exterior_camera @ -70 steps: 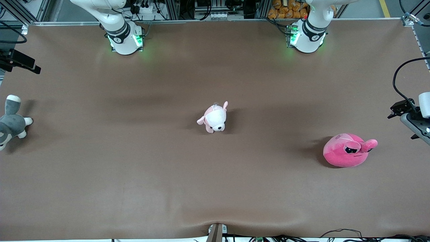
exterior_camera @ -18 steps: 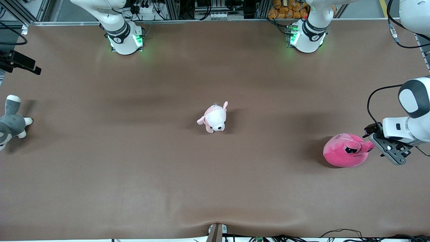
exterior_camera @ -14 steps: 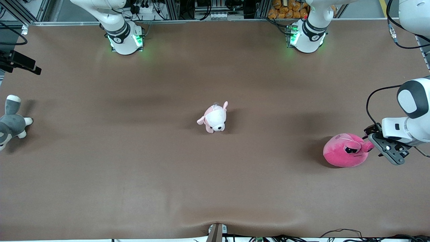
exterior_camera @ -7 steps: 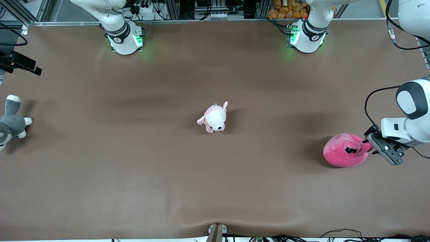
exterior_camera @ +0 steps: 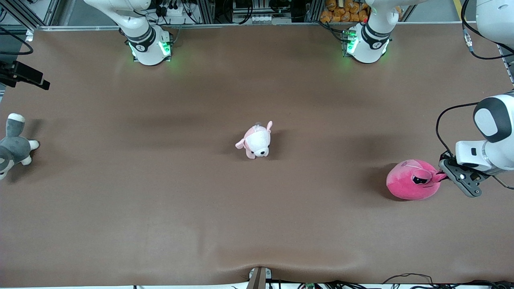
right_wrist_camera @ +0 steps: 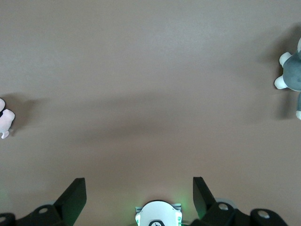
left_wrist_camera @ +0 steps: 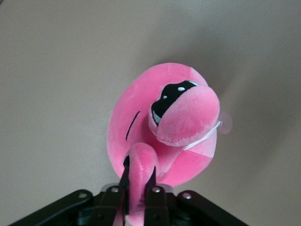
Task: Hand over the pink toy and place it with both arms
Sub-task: 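Close the left gripper on the pink plush's tail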
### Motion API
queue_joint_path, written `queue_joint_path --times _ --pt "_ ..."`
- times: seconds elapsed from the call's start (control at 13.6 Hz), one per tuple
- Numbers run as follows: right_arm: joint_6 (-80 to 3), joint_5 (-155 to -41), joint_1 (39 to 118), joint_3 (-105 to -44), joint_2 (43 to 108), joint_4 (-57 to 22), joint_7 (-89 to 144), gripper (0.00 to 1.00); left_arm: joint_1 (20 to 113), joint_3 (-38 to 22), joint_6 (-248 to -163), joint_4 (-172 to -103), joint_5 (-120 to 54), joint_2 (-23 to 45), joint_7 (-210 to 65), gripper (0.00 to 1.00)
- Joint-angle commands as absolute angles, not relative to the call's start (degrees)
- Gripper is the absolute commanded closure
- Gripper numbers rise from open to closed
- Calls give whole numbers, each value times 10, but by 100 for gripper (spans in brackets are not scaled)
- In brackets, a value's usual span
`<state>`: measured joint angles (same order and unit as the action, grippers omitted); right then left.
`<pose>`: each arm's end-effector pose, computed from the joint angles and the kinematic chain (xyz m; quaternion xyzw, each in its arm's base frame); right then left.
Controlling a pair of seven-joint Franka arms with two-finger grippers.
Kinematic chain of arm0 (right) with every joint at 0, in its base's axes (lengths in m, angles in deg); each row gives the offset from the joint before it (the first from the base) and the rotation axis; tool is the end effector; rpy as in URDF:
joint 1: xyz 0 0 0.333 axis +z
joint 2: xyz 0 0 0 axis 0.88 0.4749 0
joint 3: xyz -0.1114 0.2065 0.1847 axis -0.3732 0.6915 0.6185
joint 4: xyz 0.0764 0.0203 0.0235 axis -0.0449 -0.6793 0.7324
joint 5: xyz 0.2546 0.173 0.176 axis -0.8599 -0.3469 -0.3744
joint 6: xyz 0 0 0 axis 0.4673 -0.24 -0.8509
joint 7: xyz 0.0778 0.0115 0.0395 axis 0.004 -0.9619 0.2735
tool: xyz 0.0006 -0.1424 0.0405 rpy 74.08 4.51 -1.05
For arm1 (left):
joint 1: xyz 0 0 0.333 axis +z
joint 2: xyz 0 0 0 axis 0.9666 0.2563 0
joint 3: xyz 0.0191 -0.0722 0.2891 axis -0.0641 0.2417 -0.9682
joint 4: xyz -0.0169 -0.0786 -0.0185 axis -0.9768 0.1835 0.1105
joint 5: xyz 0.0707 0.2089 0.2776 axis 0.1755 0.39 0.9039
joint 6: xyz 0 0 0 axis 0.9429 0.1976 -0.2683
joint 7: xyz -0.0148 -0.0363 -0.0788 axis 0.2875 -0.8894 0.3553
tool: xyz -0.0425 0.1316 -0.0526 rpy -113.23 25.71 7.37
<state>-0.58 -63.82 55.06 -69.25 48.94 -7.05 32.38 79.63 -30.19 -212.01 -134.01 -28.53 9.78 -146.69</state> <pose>0.4684 -0.0507 0.5856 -0.9956 0.0572 0.0693 0.0269 0.6263 0.0832 0.3235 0.8778 -0.4780 0.0320 0.0007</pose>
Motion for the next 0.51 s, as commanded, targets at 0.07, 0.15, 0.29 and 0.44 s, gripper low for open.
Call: queue_joint_path --times 0.07,0.15,0.29,0.44 --pt "-8 -639 540 -686 486 -75 329 0 794 -302 -2126 -1343 -297 96 -1484 100" --pt "-8 -639 540 -686 486 -75 330 0 794 -302 -2124 -1343 -297 94 -1483 100" --pt "-6 -639 540 -686 486 -75 331 0 794 -302 -2122 -1342 -297 92 -1483 100" --pt "-5 -639 539 -686 486 -75 331 0 794 -301 -2121 -1339 -297 92 -1483 100"
